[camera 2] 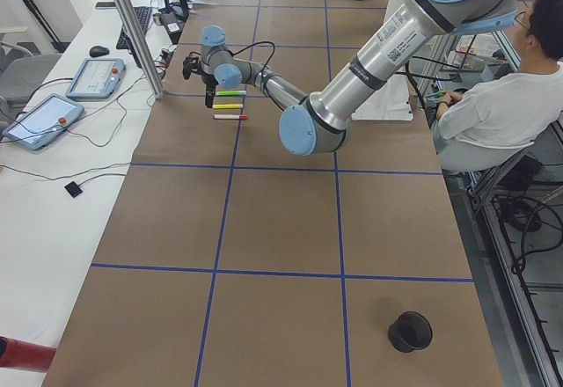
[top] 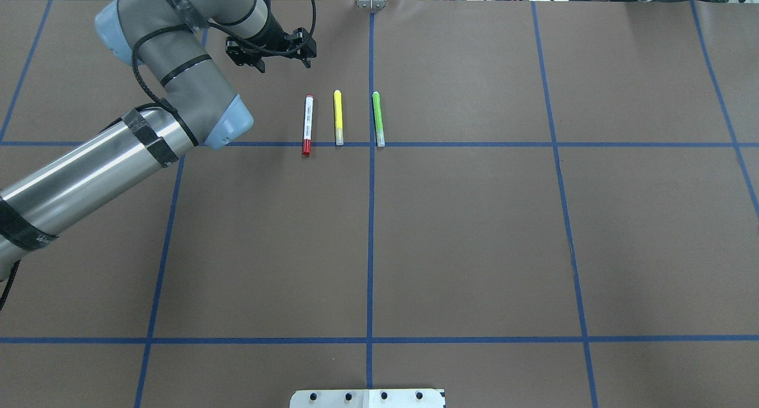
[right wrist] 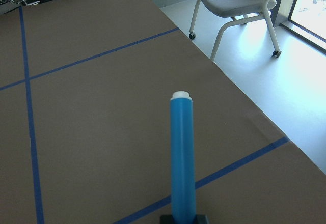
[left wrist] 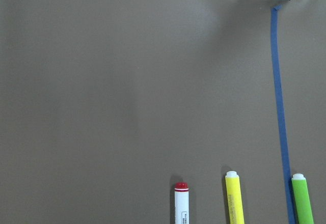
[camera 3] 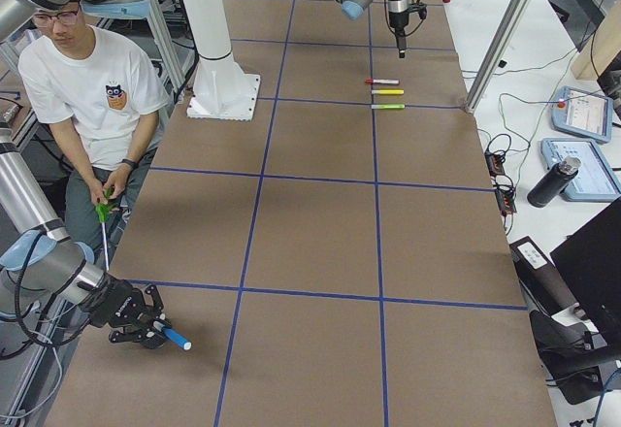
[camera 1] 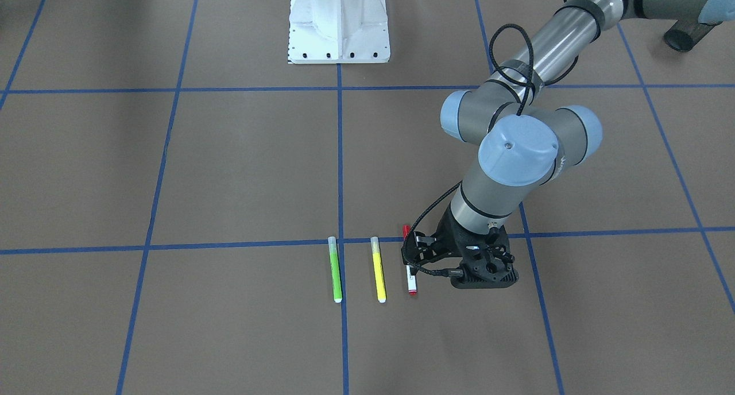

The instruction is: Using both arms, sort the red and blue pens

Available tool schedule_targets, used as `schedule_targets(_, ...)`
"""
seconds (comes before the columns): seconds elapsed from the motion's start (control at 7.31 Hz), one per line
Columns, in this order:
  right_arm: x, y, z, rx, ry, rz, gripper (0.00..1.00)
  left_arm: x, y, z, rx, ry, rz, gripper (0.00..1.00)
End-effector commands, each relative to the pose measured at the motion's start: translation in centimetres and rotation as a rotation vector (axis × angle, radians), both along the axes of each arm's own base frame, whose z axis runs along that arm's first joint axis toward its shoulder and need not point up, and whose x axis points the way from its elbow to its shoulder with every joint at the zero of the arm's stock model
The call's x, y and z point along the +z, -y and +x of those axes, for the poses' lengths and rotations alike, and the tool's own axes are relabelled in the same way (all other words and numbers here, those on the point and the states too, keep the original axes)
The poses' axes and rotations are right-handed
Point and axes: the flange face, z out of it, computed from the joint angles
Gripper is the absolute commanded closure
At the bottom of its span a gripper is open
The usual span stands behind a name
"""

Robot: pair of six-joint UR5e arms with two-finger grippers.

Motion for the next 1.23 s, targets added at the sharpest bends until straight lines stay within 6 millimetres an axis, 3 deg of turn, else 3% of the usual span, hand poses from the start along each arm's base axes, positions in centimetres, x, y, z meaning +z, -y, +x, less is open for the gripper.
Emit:
schedule_targets(0.0, -0.6, -1.8, -0.7, -0.080, -0.018, 0.094, 1.00, -0.4, 0.0, 0.0, -0.001, -0.004, 0.003, 0.03)
schedule_targets(0.41, -1.6, -2.8, -1.6, -0.117, -0.007, 0.196, 1.00, -0.3, 0.0, -0.1, -0.002, -0.004, 0.004, 0.03)
schedule_targets(0.68, 1.1, -4.4, -1.9, -0.198, -0.082, 0.224, 1.00, 0.0, 0.0, -0.2, -0.001, -0.002, 0.003, 0.03)
schedule_targets(0.82, 1.1, -4.8, -2.2, -0.210, -0.062, 0.225, 1.00, 0.0, 0.0, -0.2, -0.002, -0.002, 0.002, 0.03)
schedule_targets(0.96, 1.3, -4.8, -2.6, -0.214, -0.037, 0.226, 1.00, 0.1, 0.0, -0.2, -0.001, -0.002, 0.003, 0.03)
schedule_targets(1.1, 1.5, -3.2, -2.6, -0.219, -0.015, 0.250, 1.00, 0.4, 0.0, -0.2, 0.000, 0.002, 0.001, 0.03)
